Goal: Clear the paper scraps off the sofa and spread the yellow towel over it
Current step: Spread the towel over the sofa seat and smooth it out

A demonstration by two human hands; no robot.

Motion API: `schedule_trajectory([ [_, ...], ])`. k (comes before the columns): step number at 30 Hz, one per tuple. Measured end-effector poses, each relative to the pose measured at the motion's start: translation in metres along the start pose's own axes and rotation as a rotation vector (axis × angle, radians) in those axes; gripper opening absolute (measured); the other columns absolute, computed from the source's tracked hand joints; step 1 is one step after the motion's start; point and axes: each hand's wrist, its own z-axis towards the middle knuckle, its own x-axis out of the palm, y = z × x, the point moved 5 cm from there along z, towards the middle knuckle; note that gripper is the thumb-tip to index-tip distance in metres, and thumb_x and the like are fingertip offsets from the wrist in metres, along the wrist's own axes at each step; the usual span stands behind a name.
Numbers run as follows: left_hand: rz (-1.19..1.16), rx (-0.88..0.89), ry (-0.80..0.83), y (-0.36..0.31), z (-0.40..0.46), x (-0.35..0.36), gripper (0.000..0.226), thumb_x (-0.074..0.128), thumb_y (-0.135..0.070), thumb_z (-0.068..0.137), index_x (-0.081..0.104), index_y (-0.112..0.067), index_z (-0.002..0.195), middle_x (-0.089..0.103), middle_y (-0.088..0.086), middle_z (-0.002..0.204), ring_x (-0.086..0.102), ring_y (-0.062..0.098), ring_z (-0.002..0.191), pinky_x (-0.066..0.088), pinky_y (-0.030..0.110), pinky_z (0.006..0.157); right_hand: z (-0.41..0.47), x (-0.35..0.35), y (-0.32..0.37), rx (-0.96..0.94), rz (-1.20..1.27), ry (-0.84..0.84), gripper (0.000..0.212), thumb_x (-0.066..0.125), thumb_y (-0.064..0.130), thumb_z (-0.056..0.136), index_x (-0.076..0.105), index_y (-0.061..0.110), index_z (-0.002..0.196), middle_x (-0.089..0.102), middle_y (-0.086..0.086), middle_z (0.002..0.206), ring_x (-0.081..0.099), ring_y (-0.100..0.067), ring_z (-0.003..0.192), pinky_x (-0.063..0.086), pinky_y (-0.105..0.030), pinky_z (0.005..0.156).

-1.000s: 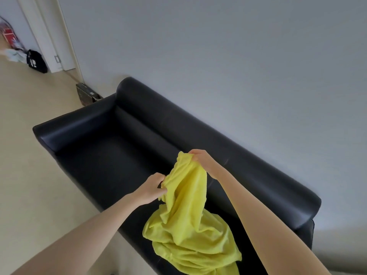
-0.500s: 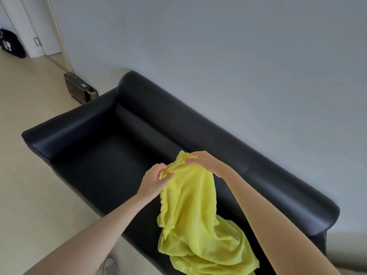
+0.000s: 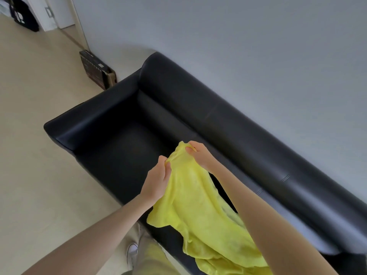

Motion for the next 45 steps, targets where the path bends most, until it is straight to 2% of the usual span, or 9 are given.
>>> schedule_trajectory([
  [10, 0.152, -0.031, 0.084, 0.074, 0.092, -0.013, 0.028, 0.048, -0.041, 0.096, 0.038, -0.016, 0.088, 0.039, -0.007, 0.062, 0.042, 0.010, 0.050, 0.036, 0.022, 0.048, 0.126, 0.059, 0.002, 0.032, -0.007, 0.026, 0.020, 0.039, 0.022, 0.099, 0.047, 0.014, 0.082, 0.048, 0.002, 0.067, 0.042, -0.012, 0.059, 0.035, -0.032, 0.058],
  [17, 0.406, -0.264, 0.311, 0.173, 0.127, 0.003, 0.045, 0.055, -0.030, 0.090, 0.043, -0.016, 0.131, 0.056, -0.002, 0.101, 0.057, 0.015, 0.089, 0.047, 0.028, 0.076, 0.208, 0.103, -0.011, -0.003, -0.191, 0.115, 0.020, 0.039, 0.021, 0.100, 0.048, 0.011, 0.085, 0.052, -0.002, 0.073, 0.046, -0.014, 0.063, 0.035, -0.031, 0.058],
  [21, 0.255, -0.462, 0.291, 0.243, 0.137, 0.002, 0.031, 0.046, -0.037, 0.093, 0.053, -0.020, 0.117, 0.058, -0.003, 0.091, 0.057, 0.011, 0.084, 0.046, 0.026, 0.072, 0.261, 0.137, -0.019, -0.007, -0.226, 0.096, 0.021, 0.039, 0.022, 0.100, 0.048, 0.011, 0.085, 0.055, -0.003, 0.077, 0.052, -0.020, 0.069, 0.040, -0.035, 0.060],
  [27, 0.009, -0.455, 0.121, 0.304, 0.164, -0.026, 0.033, 0.036, -0.043, 0.099, 0.050, -0.015, 0.087, 0.053, 0.004, 0.067, 0.049, 0.006, 0.058, 0.049, 0.038, 0.064, 0.339, 0.170, -0.033, 0.027, -0.264, 0.009, 0.024, 0.037, 0.024, 0.100, 0.053, 0.010, 0.089, 0.060, -0.005, 0.084, 0.059, -0.024, 0.078, 0.048, -0.041, 0.068],
  [31, 0.072, -0.346, -0.006, 0.316, 0.205, -0.063, 0.036, 0.030, -0.051, 0.094, 0.040, -0.018, 0.083, 0.039, -0.001, 0.054, 0.037, 0.010, 0.044, 0.035, 0.025, 0.044, 0.383, 0.182, -0.031, 0.001, -0.275, -0.045, 0.026, 0.035, 0.028, 0.100, 0.050, 0.012, 0.086, 0.057, -0.003, 0.082, 0.057, -0.022, 0.074, 0.048, -0.040, 0.066],
  [34, 0.155, -0.291, -0.028, 0.330, 0.251, -0.095, 0.030, 0.040, -0.054, 0.092, 0.042, -0.025, 0.084, 0.046, -0.004, 0.056, 0.049, 0.014, 0.049, 0.038, 0.019, 0.046, 0.427, 0.197, -0.022, -0.006, -0.280, -0.119, 0.028, 0.032, 0.029, 0.102, 0.049, 0.015, 0.085, 0.054, 0.000, 0.082, 0.055, -0.019, 0.073, 0.047, -0.037, 0.065],
  [38, 0.107, -0.440, 0.252, 0.376, 0.296, -0.105, 0.054, 0.064, -0.067, 0.074, 0.036, -0.033, 0.106, 0.063, -0.005, 0.075, 0.063, 0.010, 0.058, 0.054, 0.026, 0.052, 0.485, 0.218, -0.019, 0.002, -0.338, -0.174, 0.030, 0.031, 0.029, 0.103, 0.051, 0.012, 0.089, 0.054, 0.001, 0.086, 0.055, -0.021, 0.076, 0.043, -0.035, 0.062],
  [41, 0.236, -0.641, 0.600, 0.425, 0.303, -0.101, 0.078, 0.075, -0.066, 0.058, 0.030, -0.038, 0.115, 0.063, -0.011, 0.102, 0.064, 0.008, 0.086, 0.056, 0.027, 0.073, 0.529, 0.231, -0.024, 0.058, -0.383, -0.239, 0.029, 0.030, 0.029, 0.103, 0.050, 0.012, 0.090, 0.054, 0.000, 0.091, 0.055, -0.022, 0.079, 0.037, -0.032, 0.061],
  [45, 0.330, -0.749, 0.820, 0.473, 0.281, -0.096, 0.046, 0.069, -0.057, 0.068, 0.054, -0.032, 0.103, 0.063, -0.012, 0.105, 0.062, 0.008, 0.096, 0.052, 0.026, 0.085, 0.563, 0.257, -0.025, 0.014, -0.529, -0.231, 0.028, 0.032, 0.029, 0.103, 0.053, 0.011, 0.097, 0.058, -0.002, 0.097, 0.057, -0.024, 0.080, 0.037, -0.031, 0.060],
])
